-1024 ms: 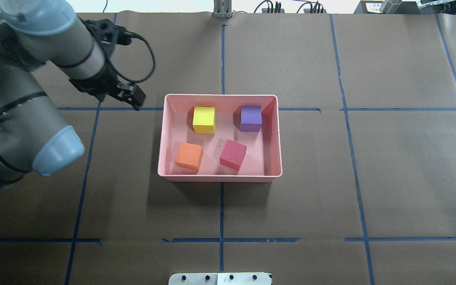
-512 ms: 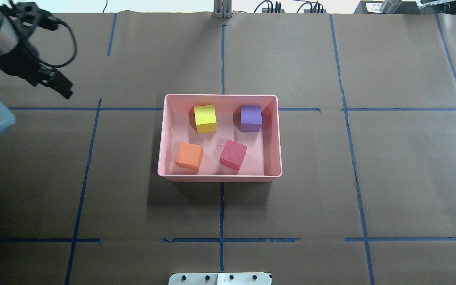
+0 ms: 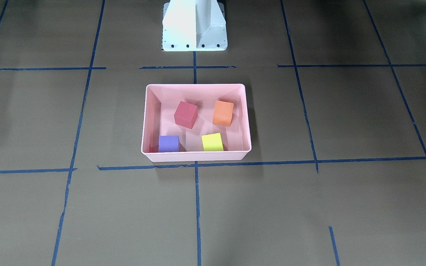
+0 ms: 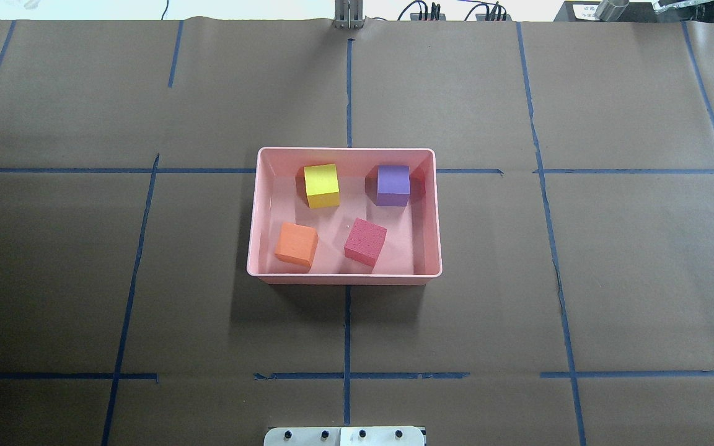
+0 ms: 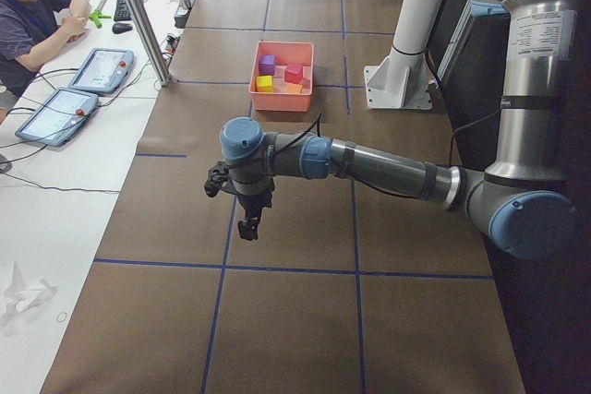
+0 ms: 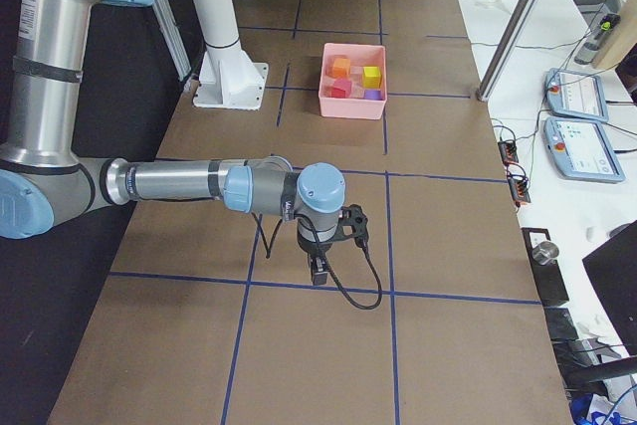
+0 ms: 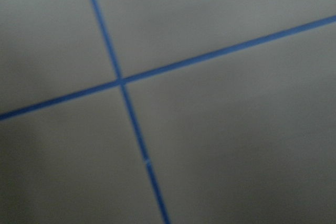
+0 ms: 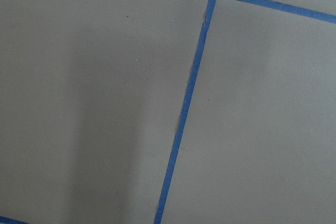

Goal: Place blocks into pink bin with both arms

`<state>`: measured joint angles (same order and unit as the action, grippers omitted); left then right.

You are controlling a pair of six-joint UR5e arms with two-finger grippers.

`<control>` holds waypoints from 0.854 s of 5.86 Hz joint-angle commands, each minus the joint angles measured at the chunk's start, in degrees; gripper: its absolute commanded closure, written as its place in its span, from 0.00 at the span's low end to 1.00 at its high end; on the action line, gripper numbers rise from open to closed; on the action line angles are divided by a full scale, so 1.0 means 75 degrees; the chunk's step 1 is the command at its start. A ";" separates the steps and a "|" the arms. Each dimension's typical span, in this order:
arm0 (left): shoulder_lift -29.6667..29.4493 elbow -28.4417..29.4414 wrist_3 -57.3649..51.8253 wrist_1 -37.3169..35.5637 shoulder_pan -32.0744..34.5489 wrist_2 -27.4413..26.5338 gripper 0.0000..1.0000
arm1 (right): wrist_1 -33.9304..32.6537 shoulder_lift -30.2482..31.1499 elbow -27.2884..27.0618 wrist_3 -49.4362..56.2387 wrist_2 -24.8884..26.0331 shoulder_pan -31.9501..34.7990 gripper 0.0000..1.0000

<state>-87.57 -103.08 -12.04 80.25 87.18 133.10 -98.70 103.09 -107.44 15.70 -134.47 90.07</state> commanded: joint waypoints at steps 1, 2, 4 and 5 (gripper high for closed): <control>0.0296 0.0103 -0.0175 0.0010 0.0165 0.0006 0.00 | 0.0000 -0.0092 -0.0066 -0.0206 -0.0023 0.0003 0.00; 0.0517 0.0080 -0.0222 0.0022 0.0165 0.0018 0.00 | 0.0000 -0.0092 -0.0031 -0.0207 -0.0023 0.0003 0.00; 0.0800 -0.0095 -0.0117 -0.0036 0.0165 -0.0074 0.00 | 0.0000 -0.0092 -0.0031 -0.0206 -0.0023 0.0003 0.00; 0.0812 0.0032 -0.0117 -0.0095 0.0165 -0.0040 0.00 | 0.0000 -0.0081 -0.0182 -0.0207 -0.0023 0.0003 0.00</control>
<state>-81.73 -103.37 -13.04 79.92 88.41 132.77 -98.70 102.43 -108.00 14.17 -134.65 90.09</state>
